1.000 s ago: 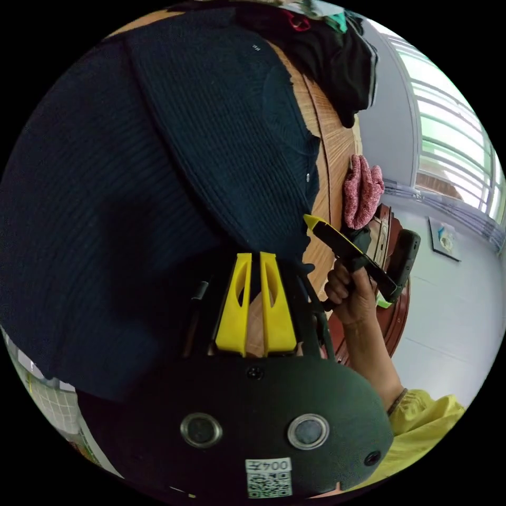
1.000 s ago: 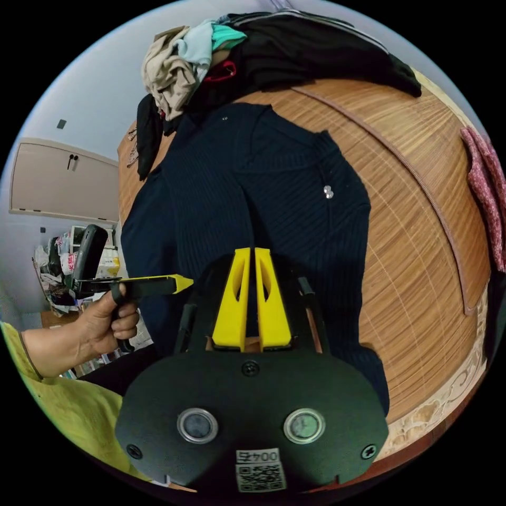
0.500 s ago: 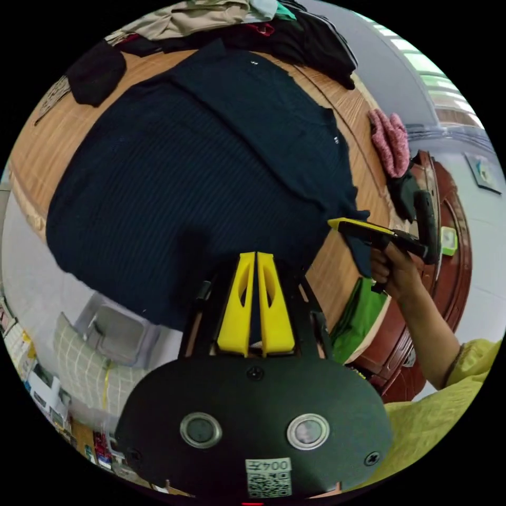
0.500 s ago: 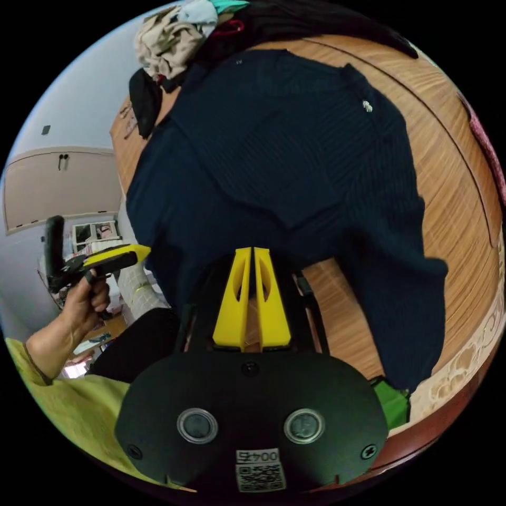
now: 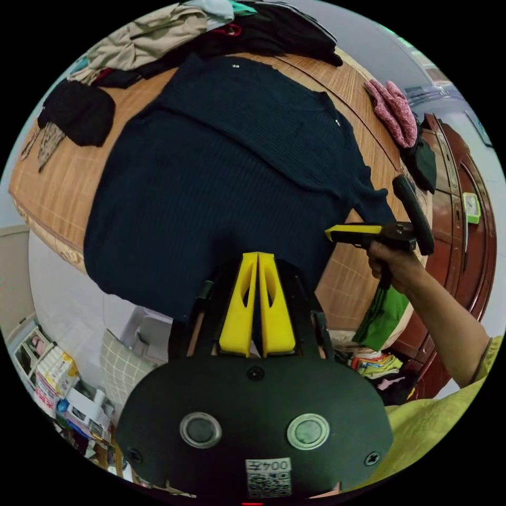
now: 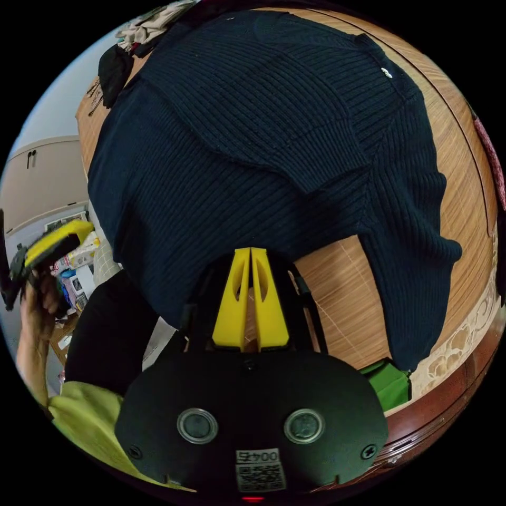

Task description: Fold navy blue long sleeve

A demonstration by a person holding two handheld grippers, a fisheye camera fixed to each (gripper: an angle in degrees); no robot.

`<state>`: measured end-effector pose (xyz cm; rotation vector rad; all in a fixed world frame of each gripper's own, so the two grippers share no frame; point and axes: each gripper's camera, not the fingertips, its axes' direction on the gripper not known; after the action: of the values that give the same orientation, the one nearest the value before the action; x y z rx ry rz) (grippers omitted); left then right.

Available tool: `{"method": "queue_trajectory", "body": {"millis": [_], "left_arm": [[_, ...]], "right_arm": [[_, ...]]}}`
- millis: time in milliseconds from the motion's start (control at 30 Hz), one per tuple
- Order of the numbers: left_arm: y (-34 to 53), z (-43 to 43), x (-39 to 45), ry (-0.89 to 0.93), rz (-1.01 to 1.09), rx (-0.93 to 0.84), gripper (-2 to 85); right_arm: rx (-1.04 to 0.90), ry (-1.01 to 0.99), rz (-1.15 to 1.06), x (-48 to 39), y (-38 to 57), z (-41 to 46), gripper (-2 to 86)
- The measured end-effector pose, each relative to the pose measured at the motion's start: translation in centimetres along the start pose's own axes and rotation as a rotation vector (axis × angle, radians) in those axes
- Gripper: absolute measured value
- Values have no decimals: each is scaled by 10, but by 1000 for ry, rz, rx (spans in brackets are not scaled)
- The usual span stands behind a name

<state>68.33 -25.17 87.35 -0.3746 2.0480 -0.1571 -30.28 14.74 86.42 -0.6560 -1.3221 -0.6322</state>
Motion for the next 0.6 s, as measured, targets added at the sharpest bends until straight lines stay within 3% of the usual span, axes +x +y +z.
{"method": "queue_trajectory", "body": {"millis": [367,600], "left_arm": [[-146,-37,-75,-198,189,72,33],[-244,-2,-127,-201,333,100,64]], "right_arm": [[128,-7,188,-23,34,22,-5],[79,169,283,-57,41,40,-6]]}}
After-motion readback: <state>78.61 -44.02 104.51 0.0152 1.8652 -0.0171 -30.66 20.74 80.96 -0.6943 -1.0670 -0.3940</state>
